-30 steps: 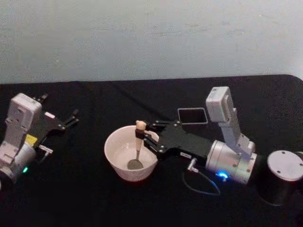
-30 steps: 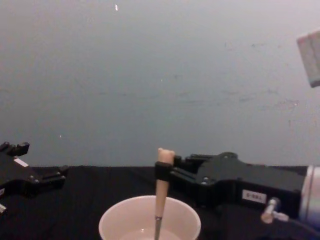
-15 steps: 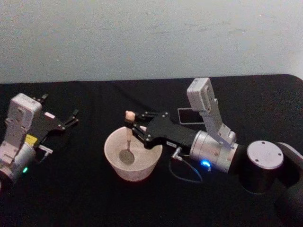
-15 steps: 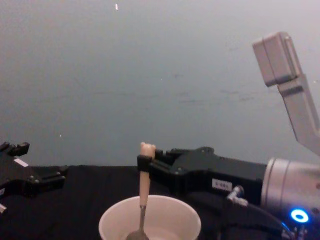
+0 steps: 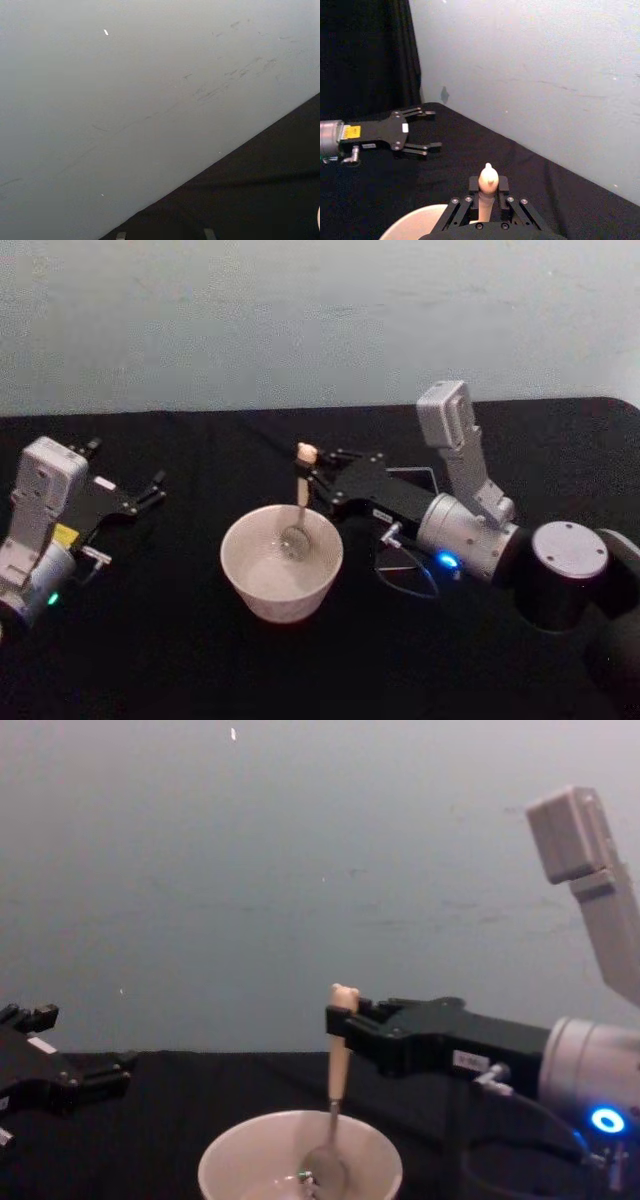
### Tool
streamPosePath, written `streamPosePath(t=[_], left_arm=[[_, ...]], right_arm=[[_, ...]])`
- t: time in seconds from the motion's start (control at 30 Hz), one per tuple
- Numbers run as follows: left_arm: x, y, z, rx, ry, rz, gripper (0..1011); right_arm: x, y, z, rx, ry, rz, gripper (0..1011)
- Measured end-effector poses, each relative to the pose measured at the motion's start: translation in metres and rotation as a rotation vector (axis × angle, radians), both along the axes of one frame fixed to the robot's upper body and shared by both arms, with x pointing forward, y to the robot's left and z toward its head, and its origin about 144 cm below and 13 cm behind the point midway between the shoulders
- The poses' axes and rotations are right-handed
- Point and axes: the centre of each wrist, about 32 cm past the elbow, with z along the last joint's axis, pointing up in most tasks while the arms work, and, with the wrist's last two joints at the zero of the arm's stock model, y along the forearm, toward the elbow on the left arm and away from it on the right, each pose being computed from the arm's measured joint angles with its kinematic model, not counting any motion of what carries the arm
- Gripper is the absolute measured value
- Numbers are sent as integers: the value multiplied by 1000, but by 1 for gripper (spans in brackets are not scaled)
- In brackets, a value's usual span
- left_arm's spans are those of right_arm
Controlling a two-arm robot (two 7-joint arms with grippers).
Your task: Pick up the stirring spoon with one hand, stir inside the cup, then place it back in its original position.
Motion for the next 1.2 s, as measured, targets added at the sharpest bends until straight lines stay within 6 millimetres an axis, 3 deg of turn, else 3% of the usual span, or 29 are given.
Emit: streamPosePath(t=[0.27, 0.57, 0.87, 1.2], left_arm=[[0, 0, 0, 0, 0, 0, 1001], [0, 0, 0, 0, 0, 0, 1001], [0, 0, 0, 0, 0, 0, 1001], [0, 0, 0, 0, 0, 0, 1001]], right_arm=[[-10, -15, 2, -8, -6, 2, 213], [-35, -27, 8, -14, -1, 68, 213], [-47, -18, 9, -10, 6, 144, 213], [-40, 5, 10, 9, 0, 178, 213]])
